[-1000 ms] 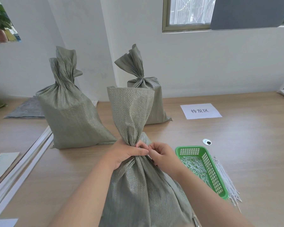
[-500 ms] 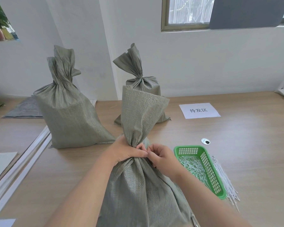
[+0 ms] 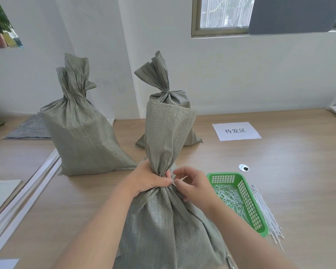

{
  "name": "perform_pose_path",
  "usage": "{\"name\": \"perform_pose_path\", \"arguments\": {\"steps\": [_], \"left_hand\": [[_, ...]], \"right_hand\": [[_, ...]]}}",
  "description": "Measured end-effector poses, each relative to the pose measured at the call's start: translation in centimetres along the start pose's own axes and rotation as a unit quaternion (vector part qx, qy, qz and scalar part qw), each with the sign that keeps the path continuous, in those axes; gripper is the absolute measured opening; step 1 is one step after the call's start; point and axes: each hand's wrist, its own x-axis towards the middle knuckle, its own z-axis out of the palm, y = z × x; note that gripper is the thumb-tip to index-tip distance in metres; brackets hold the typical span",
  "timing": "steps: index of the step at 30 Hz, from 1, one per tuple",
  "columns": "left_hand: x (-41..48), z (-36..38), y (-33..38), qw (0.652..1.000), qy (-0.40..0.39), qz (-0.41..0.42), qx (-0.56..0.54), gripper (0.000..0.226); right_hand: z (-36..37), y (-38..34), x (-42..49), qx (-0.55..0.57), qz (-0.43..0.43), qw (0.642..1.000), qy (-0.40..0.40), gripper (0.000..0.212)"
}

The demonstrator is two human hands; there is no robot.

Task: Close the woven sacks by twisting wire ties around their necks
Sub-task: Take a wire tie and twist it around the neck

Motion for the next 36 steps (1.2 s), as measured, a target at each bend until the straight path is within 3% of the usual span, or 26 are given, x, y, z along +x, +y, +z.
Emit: {"name": "perform_pose_path", "arguments": {"steps": [5, 9, 14, 21, 24, 27, 30, 36], "left_hand": [[-0.3, 0.1, -0.5, 0.999, 0.025, -0.007, -0.024, 0.017], [-0.5, -0.3, -0.4, 1.000, 0.007, -0.001, -0.012, 0.019], [-0.6, -0.8, -0.1, 0.999, 0.000, 0.001, 0.046, 0.005], [-0.4, -0.6, -0.7, 0.996, 0.009, -0.024, 0.088, 0.037], [-0.6, -0.3, -0.9, 0.996, 0.023, -0.020, 0.083, 0.037], [-0.9, -0.1, -0.6, 0.998, 0.029, 0.004, 0.063, 0.020], [-1.2, -0.2, -0.3, 0.997, 0.037, 0.027, 0.057, 0.022], [-1.8, -0.4, -0.2, 0.997, 0.046, 0.007, 0.063, 0.009]], "right_hand": [[0.0, -0.4, 0.4, -0.141, -0.055, 0.988, -0.011, 0.009], [0.0, -0.5, 0.3, -0.155, -0.078, 0.985, 0.005, 0.029], [-0.4, -0.7, 0.3, -0.195, -0.077, 0.978, 0.023, 0.020], [-2.4, -0.3, 0.3, -0.217, -0.039, 0.973, 0.075, 0.020], [-2.2, -0.8, 0.5, -0.282, -0.084, 0.955, 0.041, 0.009], [-1.2, -1.6, 0.6, -0.336, -0.151, 0.930, -0.012, 0.012], [-0.3, -2.1, 0.9, -0.372, -0.187, 0.907, -0.056, 0.016], [-0.4, -1.6, 0.8, -0.407, -0.204, 0.889, -0.049, 0.013]]}}
